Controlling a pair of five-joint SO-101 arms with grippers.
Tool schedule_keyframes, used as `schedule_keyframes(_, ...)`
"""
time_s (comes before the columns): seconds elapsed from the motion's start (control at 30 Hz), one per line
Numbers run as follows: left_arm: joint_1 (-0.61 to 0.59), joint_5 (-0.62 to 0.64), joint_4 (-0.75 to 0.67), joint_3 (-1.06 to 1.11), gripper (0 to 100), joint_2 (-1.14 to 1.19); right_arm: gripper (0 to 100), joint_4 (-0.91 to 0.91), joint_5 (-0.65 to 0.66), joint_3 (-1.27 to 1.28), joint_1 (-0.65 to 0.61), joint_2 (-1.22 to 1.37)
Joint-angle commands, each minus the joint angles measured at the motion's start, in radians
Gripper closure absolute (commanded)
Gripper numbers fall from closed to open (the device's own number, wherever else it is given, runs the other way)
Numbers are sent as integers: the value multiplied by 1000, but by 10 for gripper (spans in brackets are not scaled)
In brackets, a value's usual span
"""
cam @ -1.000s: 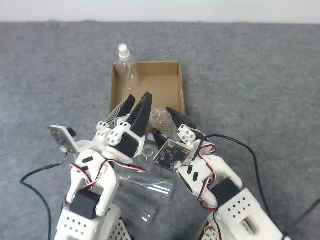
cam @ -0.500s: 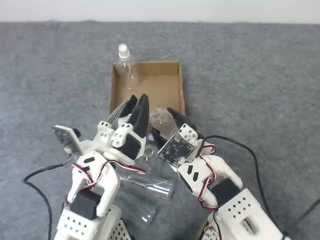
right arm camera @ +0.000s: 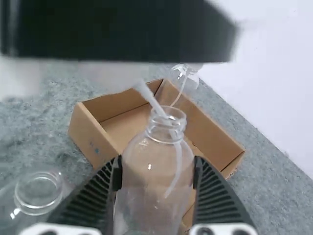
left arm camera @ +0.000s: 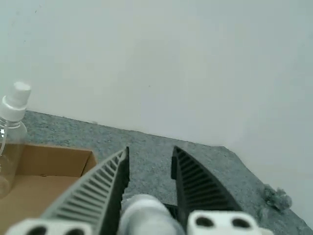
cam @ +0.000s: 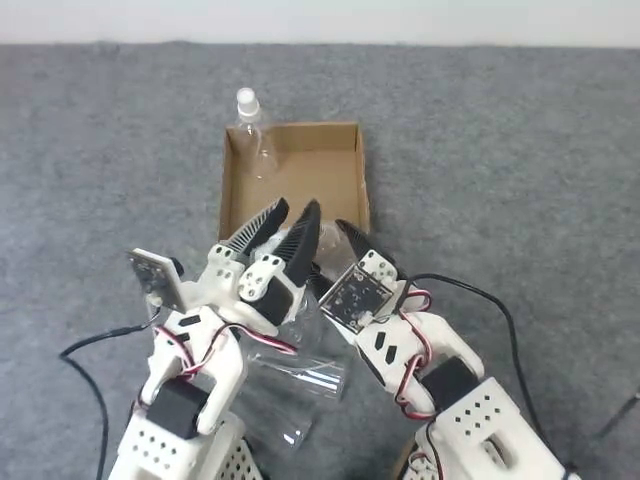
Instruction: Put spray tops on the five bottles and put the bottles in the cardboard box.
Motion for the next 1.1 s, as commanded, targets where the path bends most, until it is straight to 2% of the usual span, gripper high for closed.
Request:
schedule_keyframes(0.0,9,6,6,-10,780,-2,944,-12,-9,-17,4,-28)
schedule_keyframes(0.13,8,25,5,-13,780,-2,944,-10,-8,-17,8,-28)
schedule_keyframes(0.27,8,26,2,-10,780,-3,944,22,78,-21,4,-30)
schedule_keyframes(0.37,-25,54,-2,-10,780,-8,944,22,95,-23,4,-30)
schedule_keyframes(0.57,-106,126,-46,-21,779,-9,944,30,97,-17,-15,-70)
schedule_keyframes(0.87,-106,146,-43,-21,779,-11,954,31,89,81,-28,-275)
schedule_keyframes(0.97,-107,146,-43,-24,779,-11,995,31,89,91,-30,-289)
schedule_keyframes(1.07,-107,146,-43,-24,779,-11,986,31,87,91,-31,-285)
